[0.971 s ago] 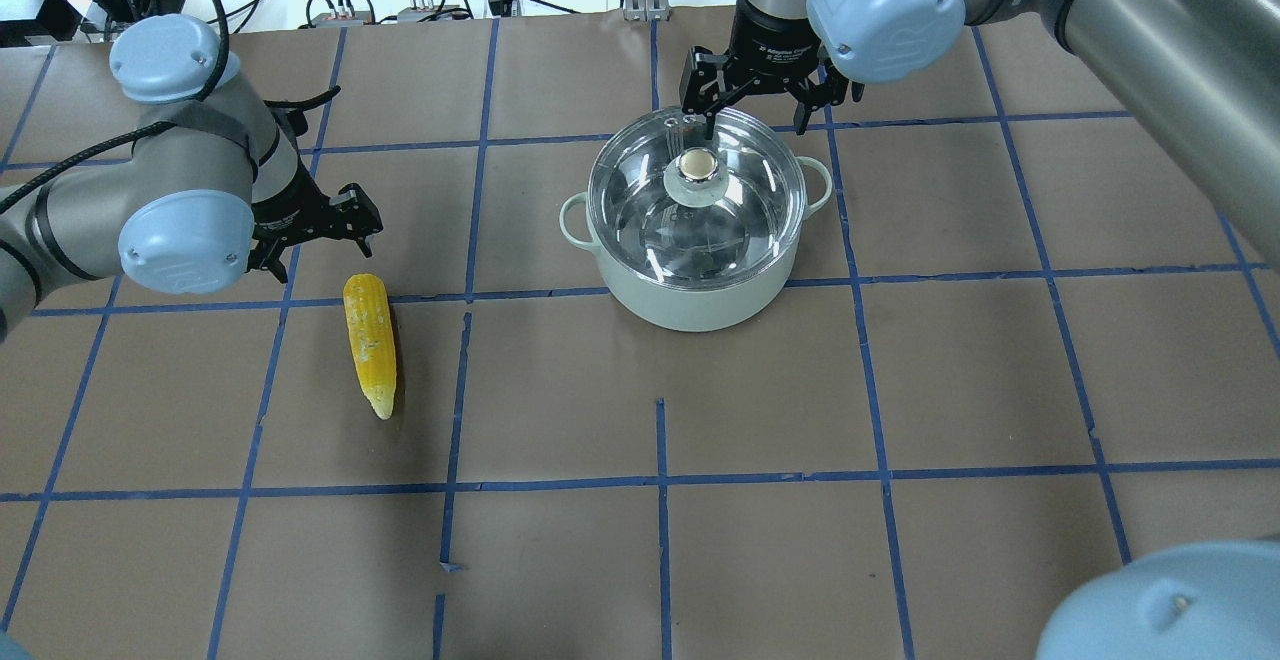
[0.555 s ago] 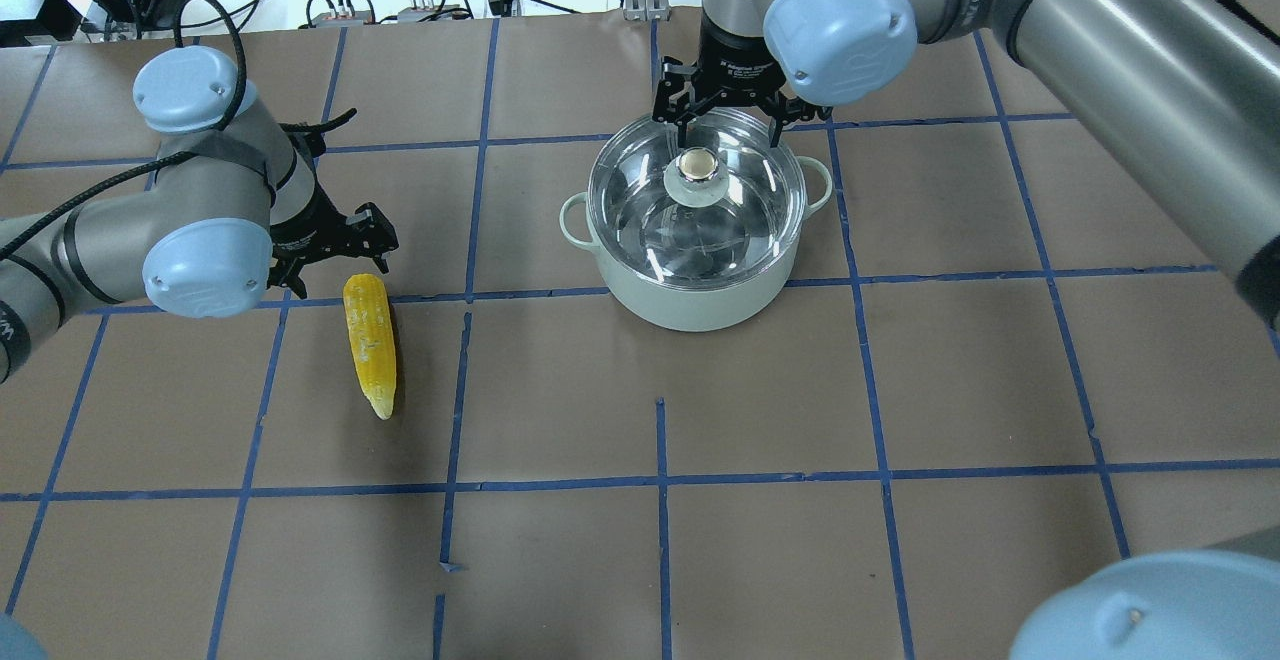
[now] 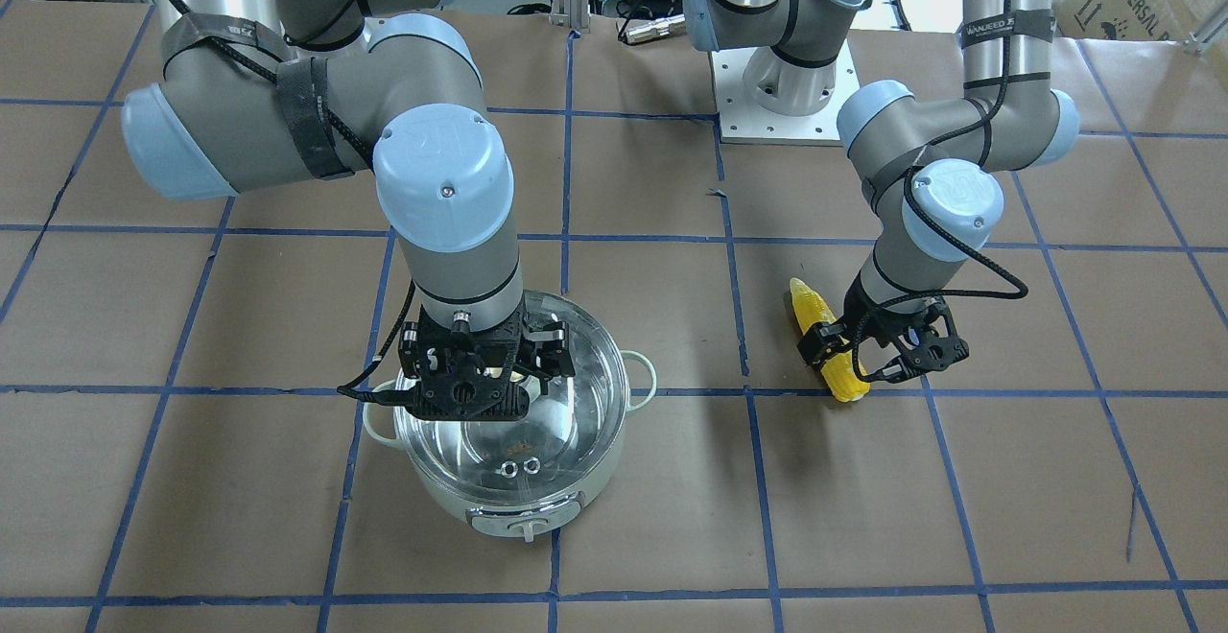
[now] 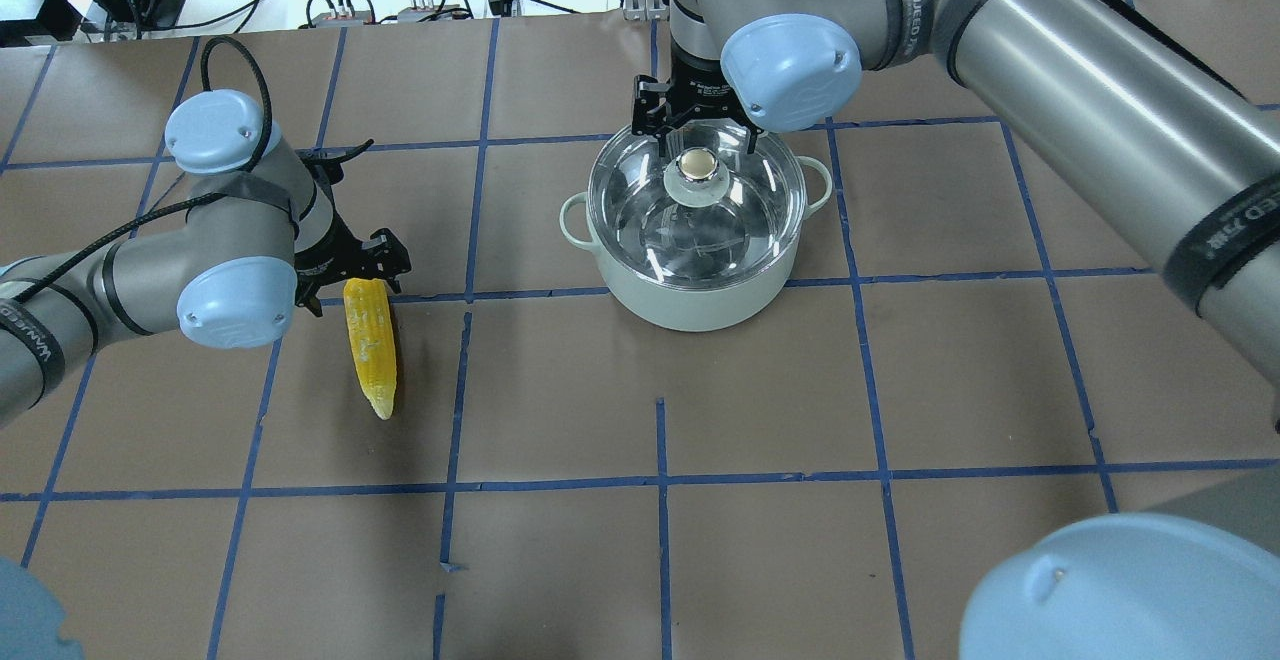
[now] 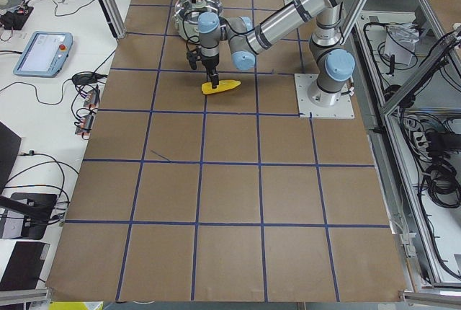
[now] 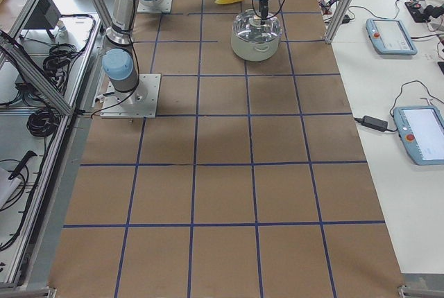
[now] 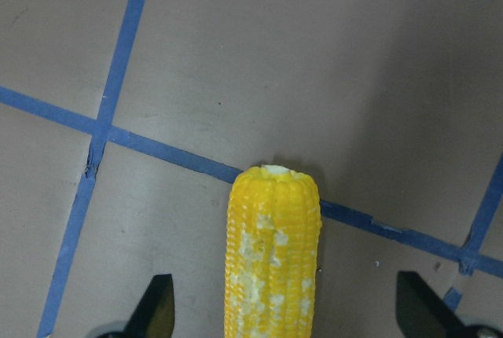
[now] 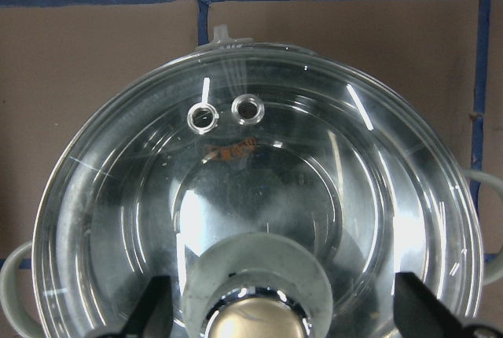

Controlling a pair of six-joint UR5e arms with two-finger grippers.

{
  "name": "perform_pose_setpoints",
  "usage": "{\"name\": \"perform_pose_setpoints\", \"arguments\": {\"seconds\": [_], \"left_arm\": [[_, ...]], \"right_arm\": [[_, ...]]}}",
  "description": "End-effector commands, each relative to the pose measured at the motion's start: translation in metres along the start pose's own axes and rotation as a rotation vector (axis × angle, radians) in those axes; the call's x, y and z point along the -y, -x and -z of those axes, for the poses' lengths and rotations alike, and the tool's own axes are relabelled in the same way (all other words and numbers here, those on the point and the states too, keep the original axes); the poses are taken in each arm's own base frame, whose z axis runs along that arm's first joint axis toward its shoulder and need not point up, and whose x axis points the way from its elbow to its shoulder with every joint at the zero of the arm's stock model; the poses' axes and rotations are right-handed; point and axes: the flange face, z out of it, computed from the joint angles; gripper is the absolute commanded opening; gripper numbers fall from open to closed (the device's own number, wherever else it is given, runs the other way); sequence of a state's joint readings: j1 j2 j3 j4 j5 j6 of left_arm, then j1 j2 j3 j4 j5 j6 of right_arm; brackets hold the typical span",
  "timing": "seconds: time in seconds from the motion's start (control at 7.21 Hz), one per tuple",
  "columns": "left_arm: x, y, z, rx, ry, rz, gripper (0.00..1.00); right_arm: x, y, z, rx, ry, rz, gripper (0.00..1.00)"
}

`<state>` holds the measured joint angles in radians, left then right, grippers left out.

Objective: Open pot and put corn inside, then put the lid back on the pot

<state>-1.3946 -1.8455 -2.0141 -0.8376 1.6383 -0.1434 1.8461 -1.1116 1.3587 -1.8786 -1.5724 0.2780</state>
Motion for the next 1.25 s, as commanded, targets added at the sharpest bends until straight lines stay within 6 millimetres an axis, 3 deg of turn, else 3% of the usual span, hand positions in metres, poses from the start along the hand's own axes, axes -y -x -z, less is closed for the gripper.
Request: {"name": "perform_pose_setpoints", "arguments": {"seconds": [0.0,0.42,0.55,0.69,0.83,0.97,1.11], "left_arm": [[-0.003,0.0,-0.015,-0.001,-0.009,-0.009,1.0],[-0.01,0.002,-0.027,-0.043,-0.049,-0.013,0.99],[-0.008,0.002,-0.031,-0.045,-0.057,-0.014,0.81],[-0.008,0.003,-0.031,-0.047,-0.057,-0.013,0.44],[-0.009,0.002,-0.028,-0.052,-0.059,-0.013,0.24],[-0.009,0.0,-0.025,-0.072,-0.063,-0.012,0.05],[-0.01,0.001,-0.019,-0.073,-0.064,-0.01,0.02]], "right_arm": [[0.002,0.001,-0.004,0.001,-0.008,0.003,0.94],[-0.007,0.011,-0.004,-0.004,-0.003,0.032,0.93],[-0.01,0.01,-0.007,-0.006,0.004,0.033,0.92],[-0.011,0.01,-0.009,-0.008,0.01,0.05,0.89],[-0.009,0.007,-0.009,-0.007,0.007,0.075,0.88],[-0.01,0.007,-0.009,-0.008,0.01,0.075,0.85],[-0.008,0.006,-0.007,-0.007,0.004,0.073,0.77]]}}
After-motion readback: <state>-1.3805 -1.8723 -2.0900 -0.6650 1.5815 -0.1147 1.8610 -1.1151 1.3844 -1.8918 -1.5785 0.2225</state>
